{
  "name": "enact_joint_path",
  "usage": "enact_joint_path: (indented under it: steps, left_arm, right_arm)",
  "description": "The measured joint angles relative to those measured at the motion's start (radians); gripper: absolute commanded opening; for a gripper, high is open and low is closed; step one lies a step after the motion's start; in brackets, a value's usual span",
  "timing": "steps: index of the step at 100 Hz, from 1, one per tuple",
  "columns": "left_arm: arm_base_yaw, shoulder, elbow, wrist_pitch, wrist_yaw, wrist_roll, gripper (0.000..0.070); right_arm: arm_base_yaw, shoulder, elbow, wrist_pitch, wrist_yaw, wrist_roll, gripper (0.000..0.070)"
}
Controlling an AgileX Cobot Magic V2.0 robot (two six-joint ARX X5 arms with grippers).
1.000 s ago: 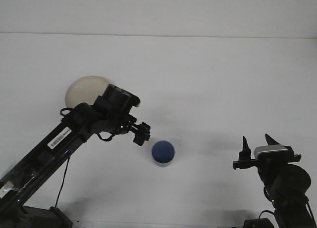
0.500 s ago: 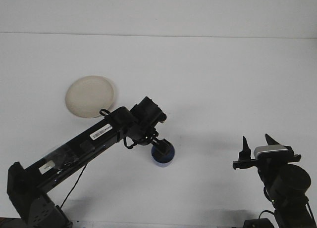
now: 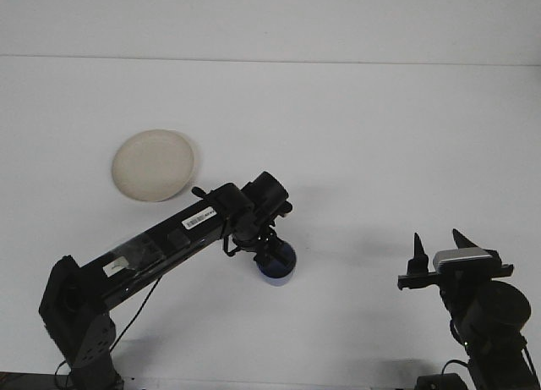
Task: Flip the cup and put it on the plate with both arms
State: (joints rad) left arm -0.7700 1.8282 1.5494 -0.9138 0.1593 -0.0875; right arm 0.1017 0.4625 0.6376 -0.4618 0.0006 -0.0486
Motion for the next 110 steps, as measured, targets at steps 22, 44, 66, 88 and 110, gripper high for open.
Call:
enact_joint_path:
  steps: [22, 44, 66, 88, 110]
  left_arm:
    - [0.002, 0.003, 0.027, -0.062, -0.003, 0.018, 0.001]
    - [0.1, 0.004, 0.221, -0.148, -0.069, 0.049, 0.001]
    - [0.332, 0.004, 0.429, -0.193, -0.197, 0.066, 0.001]
    - [0.619, 0.014, 0.475, -0.2, -0.22, 0.071, 0.001]
    - [0.78, 0.105, 0.475, -0.205, -0.231, 0.071, 0.0012]
  right_arm:
    - [0.0, 0.0, 0.0, 0.0, 0.0, 0.0, 0.0464]
    - [0.0, 0.0, 0.0, 0.0, 0.0, 0.0, 0.0463]
    - [0.0, 0.0, 0.0, 0.0, 0.0, 0.0, 0.0464]
    - [0.0, 0.0, 0.0, 0.0, 0.0, 0.0, 0.0463]
    - [0.0, 0.0, 0.0, 0.0, 0.0, 0.0, 0.0463]
